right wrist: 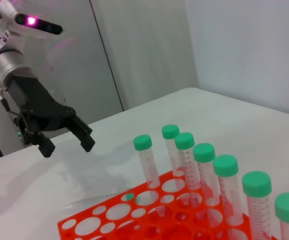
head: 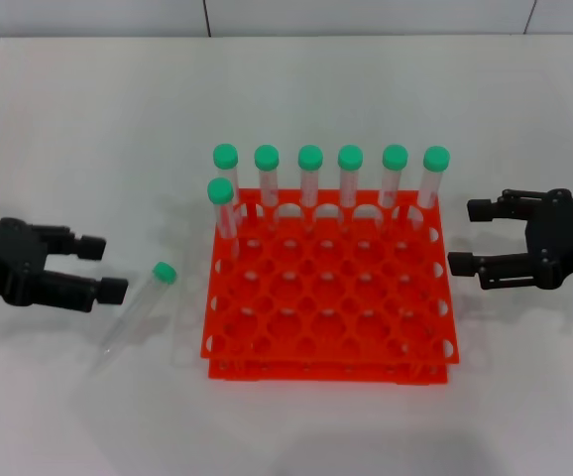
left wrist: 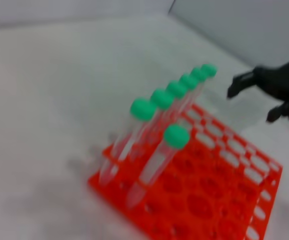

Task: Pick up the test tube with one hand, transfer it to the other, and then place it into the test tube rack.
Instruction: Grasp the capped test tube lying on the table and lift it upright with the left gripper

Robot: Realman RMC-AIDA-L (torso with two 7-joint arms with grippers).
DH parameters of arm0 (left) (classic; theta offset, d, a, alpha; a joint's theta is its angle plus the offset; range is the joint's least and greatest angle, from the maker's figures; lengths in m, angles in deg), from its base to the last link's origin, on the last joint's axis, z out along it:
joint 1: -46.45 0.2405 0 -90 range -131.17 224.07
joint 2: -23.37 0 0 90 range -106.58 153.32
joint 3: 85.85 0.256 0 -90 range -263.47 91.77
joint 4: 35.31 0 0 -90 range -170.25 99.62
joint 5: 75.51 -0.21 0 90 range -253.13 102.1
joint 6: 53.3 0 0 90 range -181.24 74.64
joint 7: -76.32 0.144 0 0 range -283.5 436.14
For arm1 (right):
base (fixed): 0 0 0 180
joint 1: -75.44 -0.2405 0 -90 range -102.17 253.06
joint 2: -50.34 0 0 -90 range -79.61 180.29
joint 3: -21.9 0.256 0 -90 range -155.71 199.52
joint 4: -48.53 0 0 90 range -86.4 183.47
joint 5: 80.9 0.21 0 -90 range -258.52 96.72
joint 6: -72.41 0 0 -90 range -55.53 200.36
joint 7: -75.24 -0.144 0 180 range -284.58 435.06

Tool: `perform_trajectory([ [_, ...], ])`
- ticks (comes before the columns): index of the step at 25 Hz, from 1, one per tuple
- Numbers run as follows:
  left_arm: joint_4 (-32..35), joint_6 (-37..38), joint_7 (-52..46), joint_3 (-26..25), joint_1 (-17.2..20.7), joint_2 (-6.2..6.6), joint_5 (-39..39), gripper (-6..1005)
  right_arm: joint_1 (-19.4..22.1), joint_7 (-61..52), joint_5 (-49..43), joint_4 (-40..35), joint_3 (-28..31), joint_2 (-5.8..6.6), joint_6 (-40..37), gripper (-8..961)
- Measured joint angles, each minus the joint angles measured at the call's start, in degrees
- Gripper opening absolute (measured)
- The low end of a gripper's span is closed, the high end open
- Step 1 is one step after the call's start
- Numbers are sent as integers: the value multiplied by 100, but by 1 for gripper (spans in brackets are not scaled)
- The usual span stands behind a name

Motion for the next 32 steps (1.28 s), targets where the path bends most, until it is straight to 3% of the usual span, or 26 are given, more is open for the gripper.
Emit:
perform_trajectory([
  [11, 318, 39, -898, 15, -356, 134, -1098, 877, 3, 0, 1, 0, 2, -38, -3, 839],
  [20, 221, 9, -1135, 34, -663, -6, -2107, 877, -11, 0, 20, 0, 2, -41, 19, 838],
  [32, -238, -392, -1183, 373, -969, -131, -2594, 876, -15, 0, 30, 0, 2, -41, 34, 839],
])
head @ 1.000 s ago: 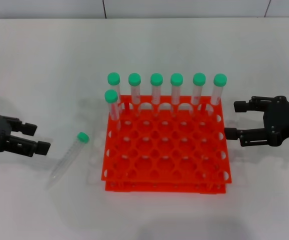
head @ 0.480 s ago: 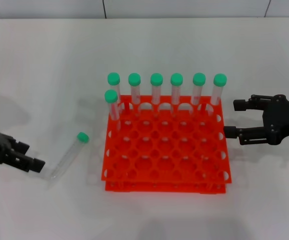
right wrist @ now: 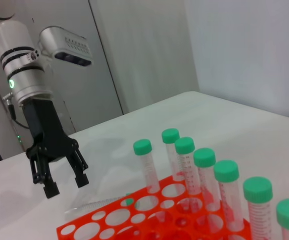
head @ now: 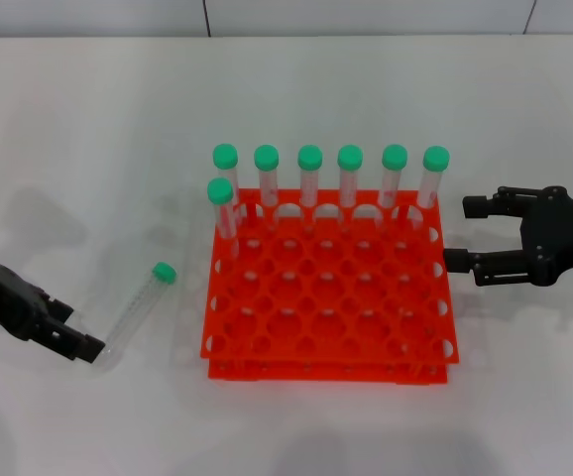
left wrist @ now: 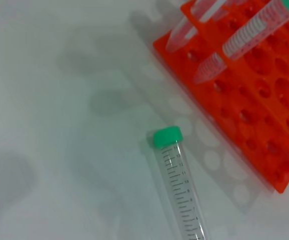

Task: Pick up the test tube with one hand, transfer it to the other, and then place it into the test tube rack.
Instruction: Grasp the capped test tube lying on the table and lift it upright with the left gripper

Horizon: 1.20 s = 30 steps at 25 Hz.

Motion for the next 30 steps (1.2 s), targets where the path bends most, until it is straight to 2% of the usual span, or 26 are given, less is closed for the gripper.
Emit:
perform_trajectory([
  [21, -31, -119, -24, 131, -163, -130, -99, 875, -76, 0, -7, 88, 1, 0, 34, 838],
  [27, -39, -167, -123, 188, -182, -136, -169, 839, -79, 1, -13, 93, 0, 0, 39, 838],
  [30, -78, -219, -153, 249, -209, -137, -182, 790, -79, 9, -14, 95, 0, 0, 65, 839],
])
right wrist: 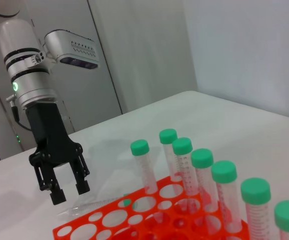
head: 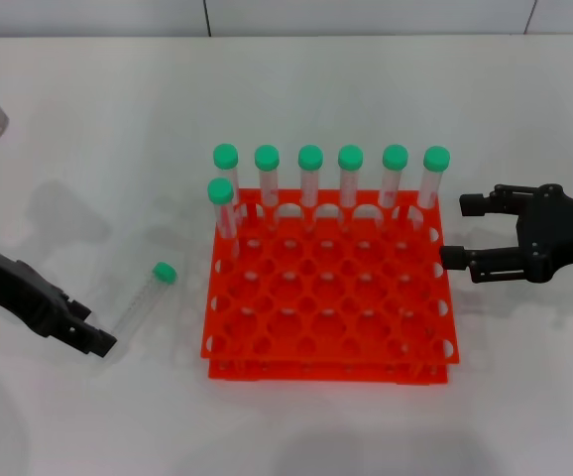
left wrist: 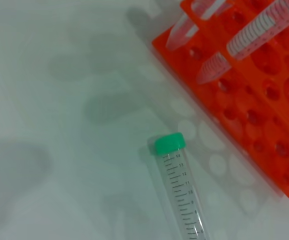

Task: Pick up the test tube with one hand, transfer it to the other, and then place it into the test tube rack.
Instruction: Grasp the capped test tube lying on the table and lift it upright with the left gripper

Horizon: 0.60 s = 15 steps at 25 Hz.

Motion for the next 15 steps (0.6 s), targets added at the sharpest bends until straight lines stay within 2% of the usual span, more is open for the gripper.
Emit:
perform_trajectory([
  [7, -58, -40, -17, 21, -168, -15, -8, 676, 0, 6, -4, 8, 0, 0, 15, 839],
  [15, -167, -36, -114, 297, -288, -15, -53, 674, -7, 9, -8, 31, 0, 0, 22, 839],
])
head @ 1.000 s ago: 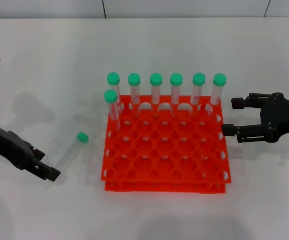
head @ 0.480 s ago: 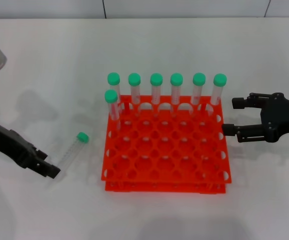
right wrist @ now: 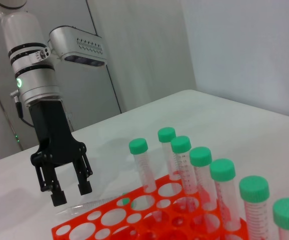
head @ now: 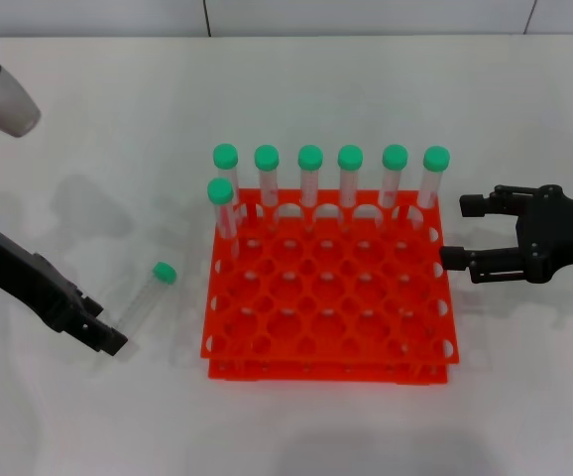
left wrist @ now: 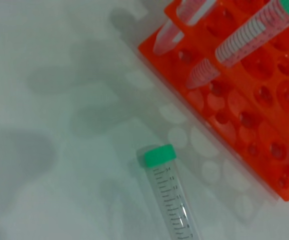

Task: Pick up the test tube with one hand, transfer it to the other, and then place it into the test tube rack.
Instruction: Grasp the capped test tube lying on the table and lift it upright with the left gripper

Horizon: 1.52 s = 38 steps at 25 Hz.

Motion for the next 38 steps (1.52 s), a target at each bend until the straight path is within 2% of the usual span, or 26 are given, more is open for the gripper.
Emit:
perform_trajectory([
  [13, -93, -46, -131, 239, -58, -2, -20, 671, 2, 70, 9, 27, 0, -5, 9, 837],
  [25, -26, -106, -399, 467, -137, 47, -21, 668, 26, 85, 17, 26, 10, -9, 8, 836],
  [38, -59, -129, -405, 607, -204, -2, -53, 666, 39, 131, 45, 32, 9, -9, 8, 834],
])
